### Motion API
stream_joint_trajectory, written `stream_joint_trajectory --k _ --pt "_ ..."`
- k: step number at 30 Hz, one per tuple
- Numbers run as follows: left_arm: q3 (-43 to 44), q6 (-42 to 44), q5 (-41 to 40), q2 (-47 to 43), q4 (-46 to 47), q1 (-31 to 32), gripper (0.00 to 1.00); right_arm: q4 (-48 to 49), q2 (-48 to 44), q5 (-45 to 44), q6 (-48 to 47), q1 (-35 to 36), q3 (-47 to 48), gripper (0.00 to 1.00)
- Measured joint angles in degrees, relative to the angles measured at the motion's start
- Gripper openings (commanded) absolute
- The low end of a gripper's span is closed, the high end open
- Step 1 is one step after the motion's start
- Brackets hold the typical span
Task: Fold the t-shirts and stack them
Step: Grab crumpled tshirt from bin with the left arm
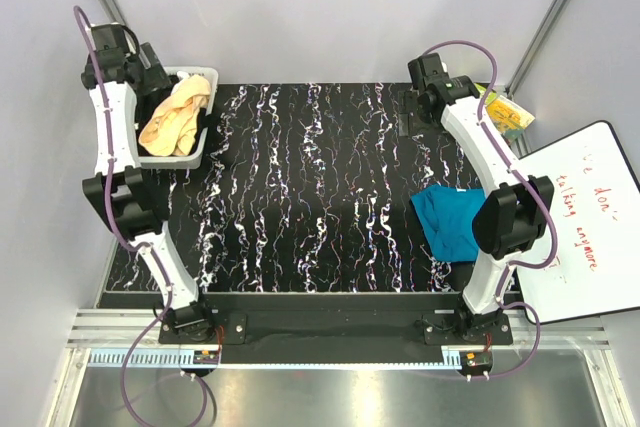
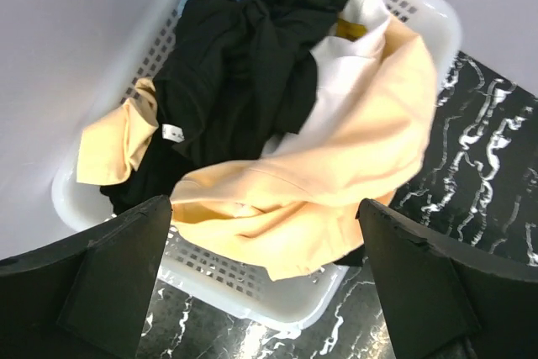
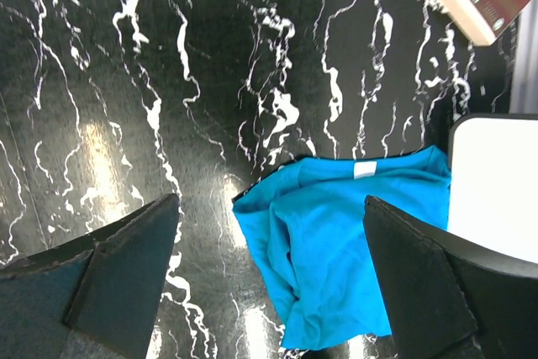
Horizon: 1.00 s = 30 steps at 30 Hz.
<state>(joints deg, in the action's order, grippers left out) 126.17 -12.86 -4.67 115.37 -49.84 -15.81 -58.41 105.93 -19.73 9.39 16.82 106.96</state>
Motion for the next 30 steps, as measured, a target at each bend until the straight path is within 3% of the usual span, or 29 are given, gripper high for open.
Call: stream_joint_trajectory --k 15,25,27,28,29,30 --pt "0.4 6.6 -5.1 2.7 0.8 5.8 0.99 -0.2 0.0 2.8 1.9 0.0 -5.3 0.97" --pt "6.6 7.8 -8.9 17.3 -0.3 5.1 0.99 -3.1 0.5 2.9 0.7 0.1 -3.0 0.97" --pt "7.3 7.6 -8.6 18.6 -0.5 4.3 0.87 -3.2 0.9 3.0 0.6 0.1 -1.9 0.97" --pt "7.5 7.2 -8.3 18.8 -0.5 4.0 0.71 -3.2 1.2 3.1 0.6 0.1 -1.5 0.97" --pt "7.6 7.0 -8.0 18.8 -0.7 3.7 0.17 -3.2 1.4 3.3 0.6 0.2 -1.3 0.97" --pt "7.9 6.8 -7.7 18.8 -0.7 3.5 0.00 -3.3 1.8 3.4 0.7 0.2 -1.0 0.97"
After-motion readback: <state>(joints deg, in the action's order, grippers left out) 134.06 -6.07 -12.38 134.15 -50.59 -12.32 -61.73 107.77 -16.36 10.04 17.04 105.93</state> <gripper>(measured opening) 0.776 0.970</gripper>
